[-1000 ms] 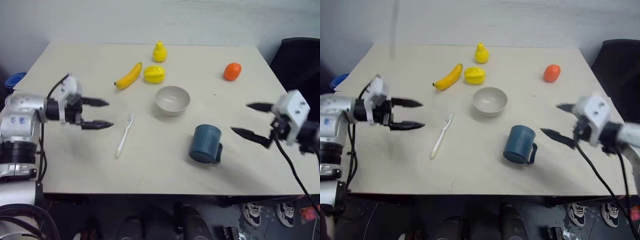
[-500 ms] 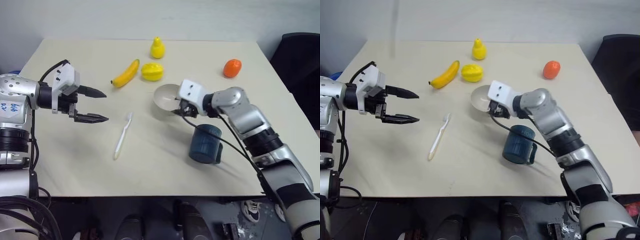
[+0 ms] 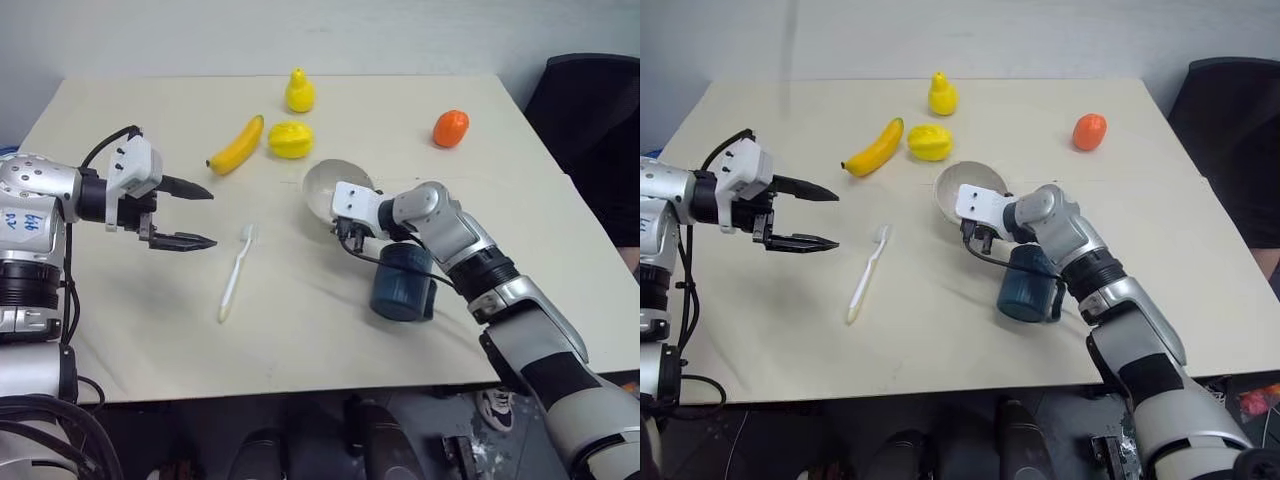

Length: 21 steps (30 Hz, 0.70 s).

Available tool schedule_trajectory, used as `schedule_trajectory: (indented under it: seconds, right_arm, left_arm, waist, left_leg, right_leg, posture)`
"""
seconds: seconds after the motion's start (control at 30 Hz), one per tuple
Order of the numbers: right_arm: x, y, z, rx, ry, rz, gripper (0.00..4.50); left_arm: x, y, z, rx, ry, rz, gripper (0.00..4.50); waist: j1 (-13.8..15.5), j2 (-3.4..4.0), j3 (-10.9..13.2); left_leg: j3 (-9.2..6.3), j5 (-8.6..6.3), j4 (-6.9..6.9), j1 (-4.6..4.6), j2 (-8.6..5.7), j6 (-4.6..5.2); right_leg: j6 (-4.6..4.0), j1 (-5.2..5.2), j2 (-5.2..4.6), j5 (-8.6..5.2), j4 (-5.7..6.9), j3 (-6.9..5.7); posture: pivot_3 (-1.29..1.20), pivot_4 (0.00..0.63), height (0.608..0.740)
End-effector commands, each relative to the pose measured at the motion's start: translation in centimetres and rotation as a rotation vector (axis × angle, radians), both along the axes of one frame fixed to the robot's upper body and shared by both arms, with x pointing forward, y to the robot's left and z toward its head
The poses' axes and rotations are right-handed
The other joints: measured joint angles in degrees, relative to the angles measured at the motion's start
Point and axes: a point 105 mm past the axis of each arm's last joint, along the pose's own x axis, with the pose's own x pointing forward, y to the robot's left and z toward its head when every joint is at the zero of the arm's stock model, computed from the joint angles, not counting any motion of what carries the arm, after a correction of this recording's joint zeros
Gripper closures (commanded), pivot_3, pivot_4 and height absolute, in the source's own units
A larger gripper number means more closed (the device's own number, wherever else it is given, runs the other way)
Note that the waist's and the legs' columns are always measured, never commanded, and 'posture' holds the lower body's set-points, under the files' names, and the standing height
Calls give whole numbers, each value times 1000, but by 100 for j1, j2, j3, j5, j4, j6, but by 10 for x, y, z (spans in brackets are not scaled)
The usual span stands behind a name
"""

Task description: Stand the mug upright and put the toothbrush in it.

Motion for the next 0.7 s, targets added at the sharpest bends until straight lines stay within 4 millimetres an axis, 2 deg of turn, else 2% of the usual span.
schedule_trajectory:
  seconds: [0.03,0.07,0.17,0.27,0.33,0.43,0.47,0.53,0.6,0.63,0.7]
  right_arm:
    - [0,5,18,28,-49,29,4466]
    - [1,5,20,27,-64,24,4466]
    - [6,2,44,50,-145,-11,4466]
    - [3,-12,80,98,-236,-40,4466]
    - [-6,-35,102,105,-302,-79,4466]
    - [-34,-97,124,64,-384,-209,4466]
    - [-48,-121,124,51,-381,-272,4466]
    - [-69,-149,120,23,-361,-355,4466]
    - [-106,-197,93,-35,-260,-509,4466]
    - [-122,-210,85,-57,-225,-564,4466]
    - [-136,-219,80,-68,-200,-605,4466]
  left_arm:
    - [-2,-3,5,8,-48,-15,0]
    - [-2,-5,5,7,-49,-19,0]
    - [-1,-14,5,-22,-44,-40,0]
    - [-1,-27,6,-52,-31,-75,0]
    - [0,-38,7,-77,-24,-110,0]
    - [-6,-63,14,-159,15,-203,0]
    - [-10,-72,15,-179,32,-243,0]
    - [-15,-83,16,-197,53,-291,0]
    - [-21,-96,17,-211,77,-363,0]
    - [-23,-101,18,-215,85,-388,0]
    - [-25,-104,18,-218,92,-404,0]
  waist:
    - [22,0,0]
    - [29,0,0]
    - [50,2,1]
    - [65,3,2]
    - [127,8,5]
    - [263,8,5]
    - [355,8,5]
    - [403,8,5]
    - [467,8,5]
    - [503,8,5]
    - [482,9,5]
  left_leg:
    - [-2,0,2,1,1,0]
    - [-4,0,3,2,1,0]
    - [-5,0,3,-2,-1,1]
    - [-8,-1,5,-8,-8,2]
    - [-13,-2,10,-14,-11,4]
    - [-32,-8,12,-27,-12,12]
    - [-31,-13,13,-27,-11,11]
    - [-35,-22,10,-26,-9,17]
    - [-14,-29,11,-22,-11,25]
    - [-11,-33,12,-18,-10,31]
    - [-5,-33,12,-14,-11,32]
  right_leg:
    - [-1,2,1,1,1,0]
    - [-2,3,1,1,2,-1]
    - [-2,1,-2,1,3,-1]
    - [-2,1,-10,1,3,-3]
    - [-2,0,-16,1,2,-11]
    - [-2,1,-17,1,-7,-32]
    - [-3,3,-14,1,-8,-40]
    - [-2,18,-13,1,-36,-56]
    - [4,21,-15,4,-43,-55]
    - [6,28,-14,6,-50,-58]
    - [9,30,-14,7,-52,-56]
  posture:
    - [0,150,740]
    - [0,150,740]
    - [0,150,740]
    - [0,150,740]
    - [0,150,740]
    - [0,150,740]
    - [0,150,740]
    - [0,150,740]
    - [0,150,740]
    - [0,150,740]
    - [0,150,740]
